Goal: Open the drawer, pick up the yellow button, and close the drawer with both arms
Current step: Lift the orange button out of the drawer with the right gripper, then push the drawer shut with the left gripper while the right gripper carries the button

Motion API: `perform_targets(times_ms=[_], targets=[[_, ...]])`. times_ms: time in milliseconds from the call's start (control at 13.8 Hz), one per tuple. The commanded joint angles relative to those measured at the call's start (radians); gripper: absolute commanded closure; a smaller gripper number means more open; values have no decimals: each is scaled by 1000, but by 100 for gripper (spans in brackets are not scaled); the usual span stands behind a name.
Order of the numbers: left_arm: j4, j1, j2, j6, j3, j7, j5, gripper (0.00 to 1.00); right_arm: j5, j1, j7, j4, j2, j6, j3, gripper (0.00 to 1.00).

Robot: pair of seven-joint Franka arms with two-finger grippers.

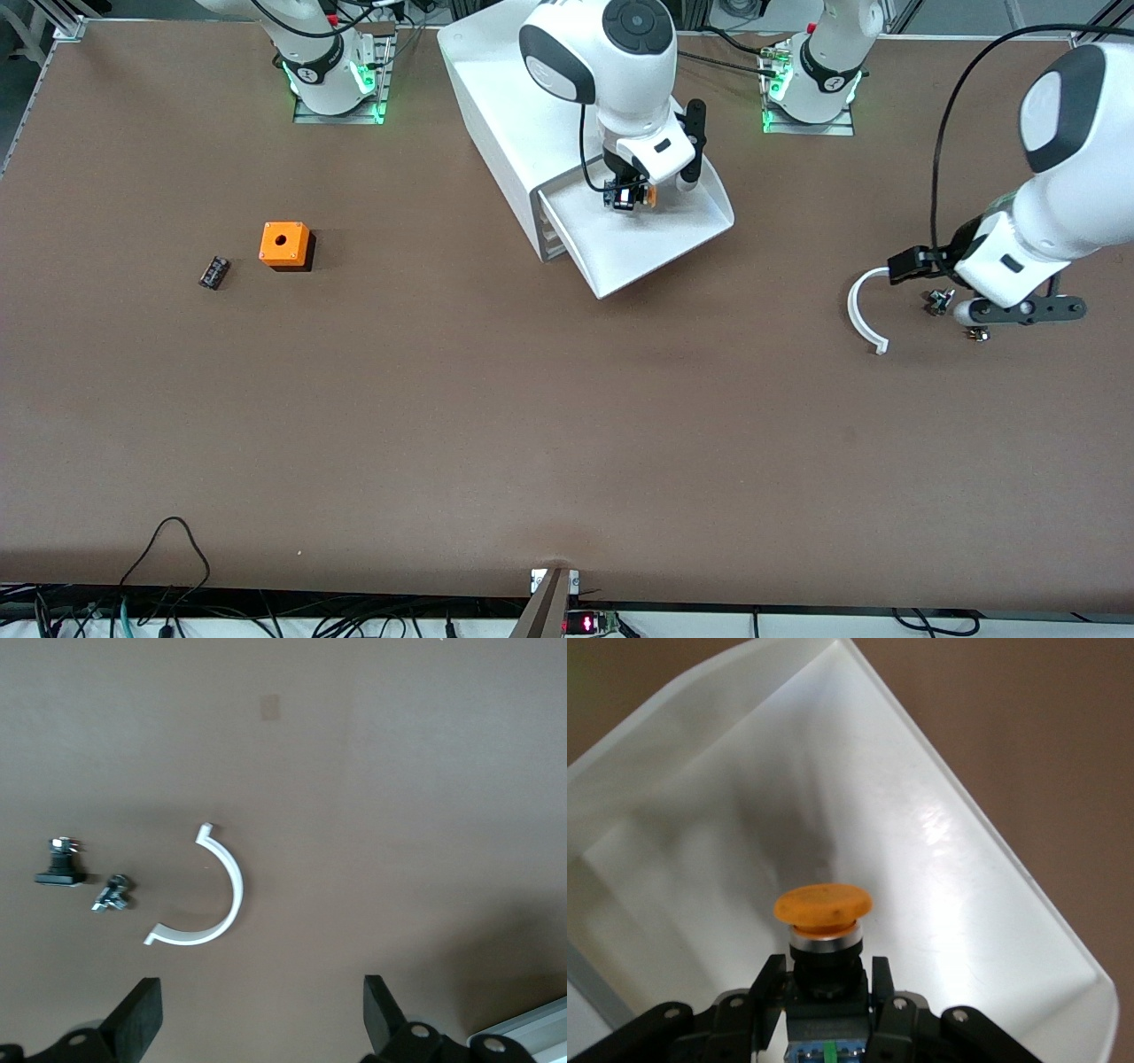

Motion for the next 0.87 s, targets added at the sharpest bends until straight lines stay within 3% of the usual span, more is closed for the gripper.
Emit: perform_targets(times_ms=[0, 217, 362, 507, 797], targets=[[-15, -7, 1, 31, -27, -83, -19, 0, -80, 0, 100, 0, -39, -16, -26, 83], [-122, -13, 12, 197, -72, -181, -53, 0, -109, -9, 194, -32, -73, -17, -149, 83], [-203, -22, 24, 338, -119, -292, -62, 0, -143, -43, 266, -119, -129, -8, -220, 82], [-257, -35, 38, 425, -154, -391, -62, 0, -134, -156, 338, -193, -178, -7, -228, 82], [-323, -44, 44, 457, -251, -524, -65, 0, -112, -392, 348, -436, -274, 131, -228, 81]])
